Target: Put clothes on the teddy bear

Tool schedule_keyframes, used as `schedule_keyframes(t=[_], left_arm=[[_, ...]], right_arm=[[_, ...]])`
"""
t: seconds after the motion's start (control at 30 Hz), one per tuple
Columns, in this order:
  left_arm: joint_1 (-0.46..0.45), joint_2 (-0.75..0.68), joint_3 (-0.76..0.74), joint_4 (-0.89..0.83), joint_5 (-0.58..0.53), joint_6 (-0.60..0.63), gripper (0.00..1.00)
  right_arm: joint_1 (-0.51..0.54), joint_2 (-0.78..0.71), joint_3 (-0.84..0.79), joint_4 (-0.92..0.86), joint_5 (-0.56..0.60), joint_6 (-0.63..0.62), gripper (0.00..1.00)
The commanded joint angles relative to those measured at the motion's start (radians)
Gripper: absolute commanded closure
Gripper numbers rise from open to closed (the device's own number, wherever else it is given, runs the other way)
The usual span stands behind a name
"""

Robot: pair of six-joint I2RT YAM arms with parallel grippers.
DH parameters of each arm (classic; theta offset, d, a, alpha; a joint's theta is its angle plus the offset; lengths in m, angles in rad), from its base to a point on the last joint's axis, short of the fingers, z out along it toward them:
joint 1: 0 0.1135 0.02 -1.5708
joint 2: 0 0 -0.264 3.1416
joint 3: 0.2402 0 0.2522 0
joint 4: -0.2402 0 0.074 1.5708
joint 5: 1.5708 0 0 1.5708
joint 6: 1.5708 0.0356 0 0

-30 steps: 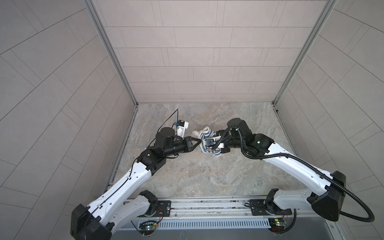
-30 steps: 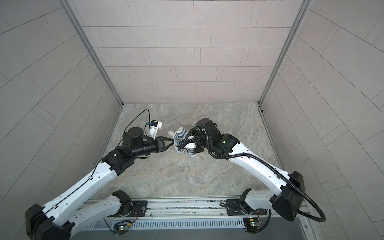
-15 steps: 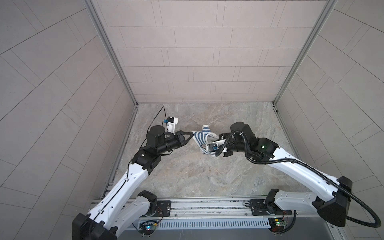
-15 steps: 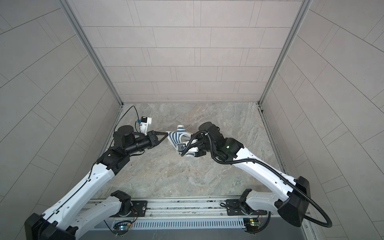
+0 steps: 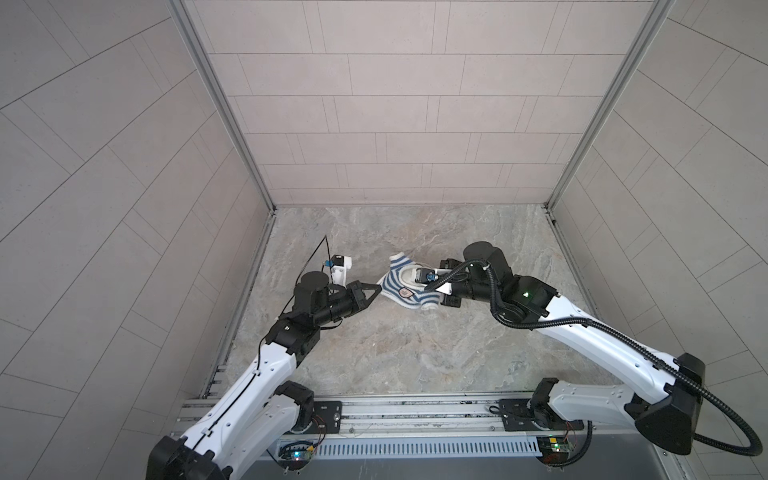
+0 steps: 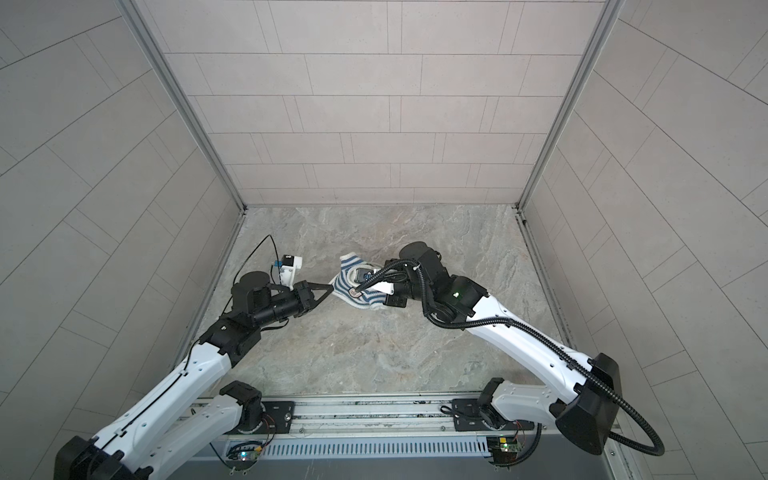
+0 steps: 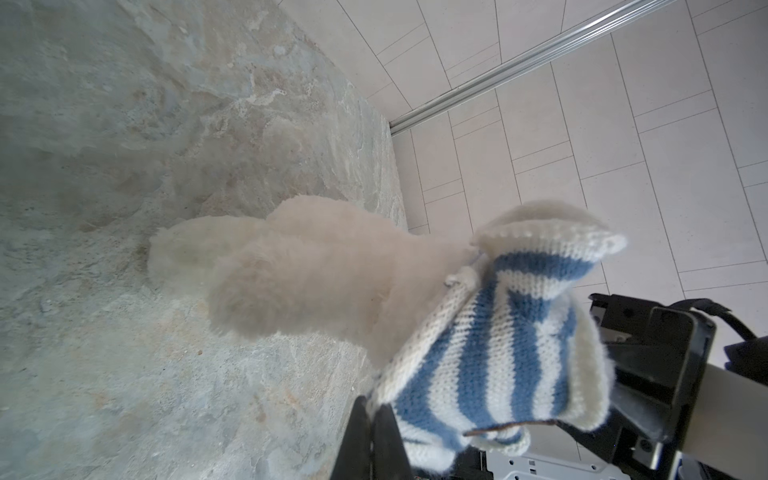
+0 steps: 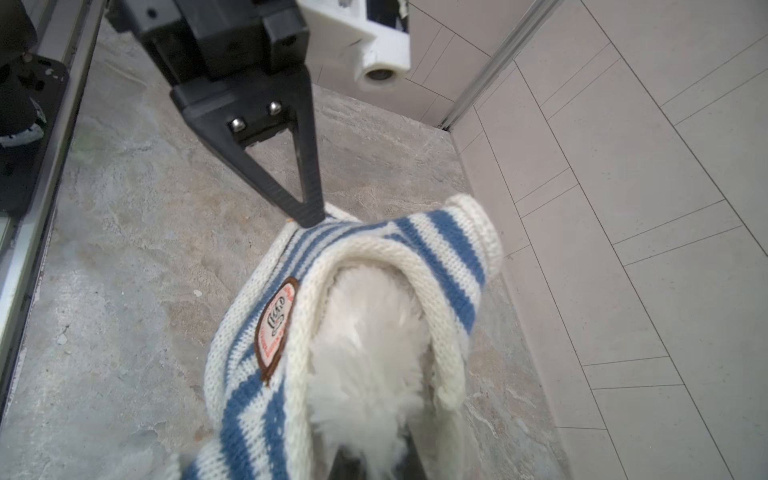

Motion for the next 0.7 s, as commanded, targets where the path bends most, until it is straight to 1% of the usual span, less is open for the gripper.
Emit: schedule_keyframes(t=[0.0, 0.07, 0.17, 0.2, 0.23, 0.3, 0.37, 0.43, 0.5, 0.6, 0.67], left_arm=[[-0.002, -0.02, -0.049, 0.038, -0.02, 0.003, 1.0], [-0.031, -0.015, -0.048, 0.083, -0.026, -0.021, 1.0], [-0.124, -0.003, -0.009, 0.06, -0.097, 0.014, 1.0], [-0.166, 0.001, -0.006, 0.055, -0.125, 0.024, 1.0], [-0.184, 0.001, -0.018, 0.075, -0.145, 0.019, 1.0], [-0.195, -0.001, -0.068, 0.179, -0.16, -0.037, 1.0], [-0.198, 0.014, -0.086, 0.247, -0.154, -0.061, 1.0], [-0.209, 0.03, -0.063, 0.22, -0.166, -0.032, 1.0], [-0.215, 0.037, -0.045, 0.133, -0.198, 0.017, 1.0], [-0.214, 0.051, -0.048, 0.049, -0.222, 0.063, 1.0], [-0.215, 0.053, -0.057, 0.038, -0.217, 0.07, 1.0]], right_arm=[[-0.009, -0.013, 0.033, 0.1, -0.008, 0.124, 1.0], [-0.009, -0.007, 0.04, 0.118, -0.03, 0.172, 1.0], [-0.008, 0.008, 0.065, 0.108, -0.026, 0.236, 1.0], [-0.008, 0.012, 0.073, 0.102, -0.018, 0.262, 1.0], [-0.008, 0.011, 0.079, 0.101, -0.012, 0.285, 1.0], [-0.008, 0.008, 0.084, 0.102, -0.012, 0.33, 1.0], [-0.007, -0.004, 0.07, 0.123, -0.028, 0.352, 1.0], [-0.006, -0.016, 0.053, 0.149, -0.026, 0.386, 1.0], [-0.007, -0.023, 0.057, 0.152, -0.008, 0.424, 1.0], [-0.008, -0.032, 0.067, 0.144, 0.036, 0.46, 1.0], [-0.008, -0.031, 0.077, 0.129, 0.084, 0.489, 1.0]])
